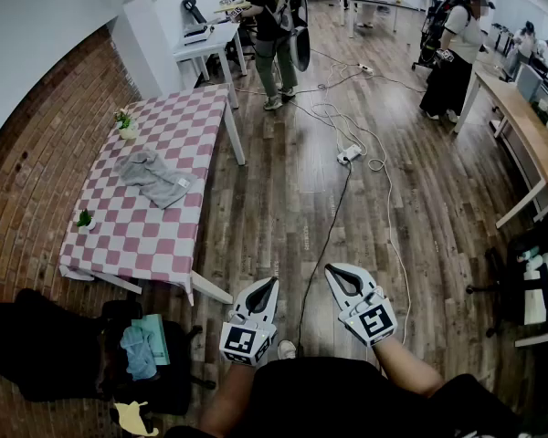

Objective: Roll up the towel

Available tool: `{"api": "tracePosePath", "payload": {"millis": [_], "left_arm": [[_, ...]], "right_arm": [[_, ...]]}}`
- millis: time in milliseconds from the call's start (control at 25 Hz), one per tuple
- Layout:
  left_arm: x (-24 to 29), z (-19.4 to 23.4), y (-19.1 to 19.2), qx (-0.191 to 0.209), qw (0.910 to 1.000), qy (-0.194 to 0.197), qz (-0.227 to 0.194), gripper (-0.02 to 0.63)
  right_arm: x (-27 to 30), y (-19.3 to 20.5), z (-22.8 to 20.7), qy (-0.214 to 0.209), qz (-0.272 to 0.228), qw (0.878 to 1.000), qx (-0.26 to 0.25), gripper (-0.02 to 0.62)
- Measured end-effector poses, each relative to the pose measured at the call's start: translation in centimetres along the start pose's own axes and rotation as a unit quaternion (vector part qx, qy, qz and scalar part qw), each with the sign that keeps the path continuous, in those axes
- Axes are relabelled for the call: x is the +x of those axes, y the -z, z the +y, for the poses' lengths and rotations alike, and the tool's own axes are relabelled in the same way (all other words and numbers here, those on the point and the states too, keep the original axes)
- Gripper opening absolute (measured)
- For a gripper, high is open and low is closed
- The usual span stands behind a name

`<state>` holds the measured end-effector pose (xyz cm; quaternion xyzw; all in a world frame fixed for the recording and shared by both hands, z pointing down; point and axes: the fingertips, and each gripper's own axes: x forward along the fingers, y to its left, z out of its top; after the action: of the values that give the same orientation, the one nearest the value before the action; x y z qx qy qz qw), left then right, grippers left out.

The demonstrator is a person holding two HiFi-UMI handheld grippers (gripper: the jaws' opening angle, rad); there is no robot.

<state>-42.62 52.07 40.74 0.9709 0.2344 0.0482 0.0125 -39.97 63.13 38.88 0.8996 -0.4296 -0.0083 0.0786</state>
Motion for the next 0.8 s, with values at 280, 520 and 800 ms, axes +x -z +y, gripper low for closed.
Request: {"api": "tracePosePath", "payload": {"millis": [280, 520, 800], "left_arm": [[-0.8, 2.6, 0.3, -0.002, 1.0000, -0.001, -0.001, -0.002], [-1.3, 4.0, 0.3, -0.007, 0.9999, 0.009, -0.002, -0.002], [-1.2, 6.0, 0.0, -0.007, 0.9996, 0.026, -0.011, 0.000]], "right_arm": [[2.4, 0.0, 1.3, 0.003, 0.001, 1.000, -0.004, -0.003], [3.7, 0.5, 2.1, 0.010, 0.009, 1.000, -0.006, -0.003], [5.0, 0.3, 2.0, 0.037, -0.001, 0.999, -0.001, -0.002]]}}
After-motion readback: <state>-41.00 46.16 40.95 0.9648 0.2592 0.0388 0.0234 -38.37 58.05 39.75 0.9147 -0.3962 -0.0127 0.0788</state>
